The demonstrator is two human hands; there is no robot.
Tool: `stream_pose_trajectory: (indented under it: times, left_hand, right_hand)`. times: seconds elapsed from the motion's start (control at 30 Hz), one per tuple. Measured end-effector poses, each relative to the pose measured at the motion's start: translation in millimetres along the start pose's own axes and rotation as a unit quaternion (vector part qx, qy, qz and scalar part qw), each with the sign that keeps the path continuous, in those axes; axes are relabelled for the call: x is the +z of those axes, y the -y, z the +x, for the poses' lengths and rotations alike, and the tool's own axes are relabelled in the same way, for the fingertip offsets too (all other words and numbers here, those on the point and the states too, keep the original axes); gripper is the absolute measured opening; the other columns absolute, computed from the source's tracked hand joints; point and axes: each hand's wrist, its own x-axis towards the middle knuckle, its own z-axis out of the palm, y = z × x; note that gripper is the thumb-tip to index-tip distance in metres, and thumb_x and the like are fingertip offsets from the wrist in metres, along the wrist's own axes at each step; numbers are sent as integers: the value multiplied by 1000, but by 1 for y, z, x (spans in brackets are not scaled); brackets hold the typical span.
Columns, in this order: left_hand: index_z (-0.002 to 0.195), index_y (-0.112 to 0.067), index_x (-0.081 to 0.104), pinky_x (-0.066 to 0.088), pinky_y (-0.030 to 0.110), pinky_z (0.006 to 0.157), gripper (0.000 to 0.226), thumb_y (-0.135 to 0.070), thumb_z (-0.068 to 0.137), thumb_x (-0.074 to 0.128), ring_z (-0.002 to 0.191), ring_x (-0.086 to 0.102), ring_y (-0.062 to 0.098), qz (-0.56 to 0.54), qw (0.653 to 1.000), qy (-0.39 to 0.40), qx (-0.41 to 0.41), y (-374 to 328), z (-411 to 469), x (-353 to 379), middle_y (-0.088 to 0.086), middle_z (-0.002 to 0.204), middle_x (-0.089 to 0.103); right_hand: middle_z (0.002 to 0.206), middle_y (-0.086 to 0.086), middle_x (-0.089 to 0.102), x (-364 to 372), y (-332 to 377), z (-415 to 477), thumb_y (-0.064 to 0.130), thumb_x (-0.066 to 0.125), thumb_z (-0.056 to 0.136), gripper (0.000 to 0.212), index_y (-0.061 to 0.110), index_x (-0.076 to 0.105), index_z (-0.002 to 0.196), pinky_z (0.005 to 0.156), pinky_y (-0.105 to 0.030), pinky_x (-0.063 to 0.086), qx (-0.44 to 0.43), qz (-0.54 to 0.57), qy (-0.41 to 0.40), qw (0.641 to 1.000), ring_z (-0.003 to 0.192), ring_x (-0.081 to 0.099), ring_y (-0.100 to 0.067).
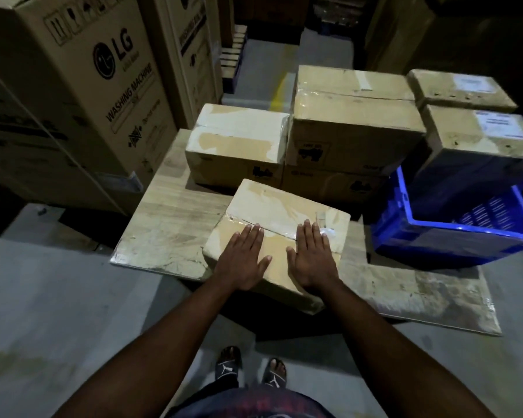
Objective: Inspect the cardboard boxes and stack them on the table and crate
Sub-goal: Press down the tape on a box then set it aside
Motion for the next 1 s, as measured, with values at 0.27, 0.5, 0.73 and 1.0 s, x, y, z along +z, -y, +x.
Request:
stream_pose_trajectory:
  times: [0.27, 0.5, 0.73, 1.0]
  left_hand:
    - [152, 3, -13, -13, 39, 120, 106, -58, 87, 46, 149, -17, 31, -204, 923, -222, -240, -39, -35, 20, 22, 161, -14]
    - [150, 1, 24, 27, 37, 117, 102, -70, 83, 53, 143, 32, 32, -555, 746, -112, -351, -56, -36, 40, 16, 153, 34]
    - [146, 5, 28, 32, 24, 103, 62, -36, 102, 44, 134, 44, 30, -550, 740, -108, -372, -49, -18, 43, 17, 147, 44]
    - [147, 14, -4, 24, 37, 118, 90, -28, 96, 58, 144, 24, 37, -464, 768, -184, -400, -18, -9, 14, 29, 156, 17]
  right_hand:
    - [166, -9, -7, -33, -25, 31, 44, 21, 105, 66, 9, 4, 158, 124, -37, -1, -25, 38, -6, 999, 152, -9, -21]
    - [163, -18, 16, -51, -51, 89, 39, 34, 104, 65, 2, 17, 155, 122, -44, 12, -19, -16, 32, 999, 150, 15, -31]
    - [136, -25, 51, -42, -47, 89, 37, 49, 97, 58, -1, 42, 140, 102, -45, 37, -9, -12, -34, 999, 121, 49, -42]
    - [153, -21, 36, -37, -40, 81, 43, 46, 98, 71, 1, 25, 152, 113, -43, 31, 3, 34, 0, 999, 137, 37, -38]
